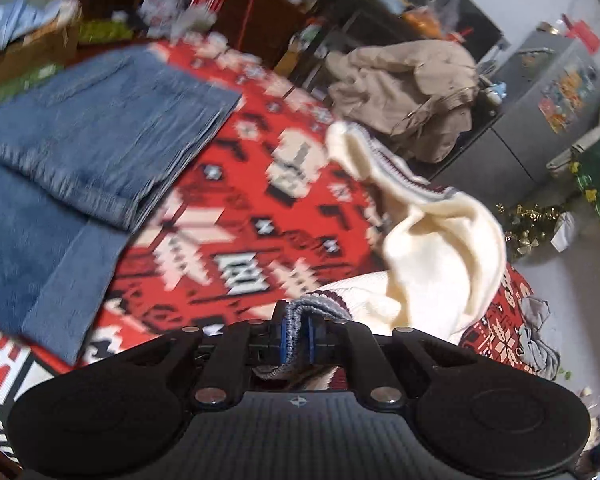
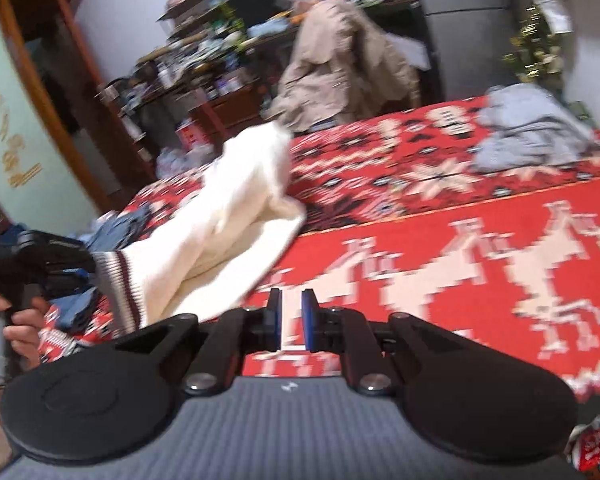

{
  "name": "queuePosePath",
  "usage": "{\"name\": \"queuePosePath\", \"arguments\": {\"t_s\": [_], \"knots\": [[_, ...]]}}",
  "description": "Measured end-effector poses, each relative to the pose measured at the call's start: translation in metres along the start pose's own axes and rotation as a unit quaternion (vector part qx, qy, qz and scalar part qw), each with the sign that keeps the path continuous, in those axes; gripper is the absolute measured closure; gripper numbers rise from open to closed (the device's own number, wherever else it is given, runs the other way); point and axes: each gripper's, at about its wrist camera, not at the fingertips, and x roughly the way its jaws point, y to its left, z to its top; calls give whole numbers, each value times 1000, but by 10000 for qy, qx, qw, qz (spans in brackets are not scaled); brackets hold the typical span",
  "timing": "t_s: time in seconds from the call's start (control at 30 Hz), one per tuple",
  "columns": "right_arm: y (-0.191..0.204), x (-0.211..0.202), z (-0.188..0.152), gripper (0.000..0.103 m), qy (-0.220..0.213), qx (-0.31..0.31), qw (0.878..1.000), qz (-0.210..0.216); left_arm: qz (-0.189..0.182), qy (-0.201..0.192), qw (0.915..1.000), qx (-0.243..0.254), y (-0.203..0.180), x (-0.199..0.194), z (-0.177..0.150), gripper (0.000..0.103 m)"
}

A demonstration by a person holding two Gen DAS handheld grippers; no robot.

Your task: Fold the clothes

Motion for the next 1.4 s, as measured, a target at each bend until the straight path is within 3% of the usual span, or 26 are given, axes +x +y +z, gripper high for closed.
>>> {"name": "queuePosePath", "arguments": {"t_s": [0.1,0.33,0.43,0.57,0.8,0.87,0.93,1.03,1.2,1.4], "knots": [[20,22,-1,89,214,-81,9995,213,73,-11,9999,90,5,-5,-1,82],[61,78,-10,78,672,-384,9962,405,234,-148,9978,609,11,-30,-9,76],[74,97,-13,67,770,-498,9954,264,220,-168,9959,858,13,-40,-14,74],[81,120,-14,67,857,-477,9951,95,130,-152,9946,1018,14,-49,-21,71],[106,145,-14,64,766,-1115,9897,-464,79,-114,9908,1345,8,-51,-32,71],[113,151,-15,65,725,-1319,9869,-577,62,-93,9904,1381,7,-51,-33,71],[118,155,-16,83,675,-1490,9845,-634,43,-59,9901,1401,6,-51,-33,70],[116,152,-14,96,624,-1413,9863,-577,10,-41,9878,1557,1,-52,-35,70],[95,119,-5,97,359,-1168,9909,-558,-229,10,9790,2027,-21,-53,-43,70],[51,74,10,97,72,-704,9954,-647,-927,489,9701,2191,-61,-29,-60,70]]}}
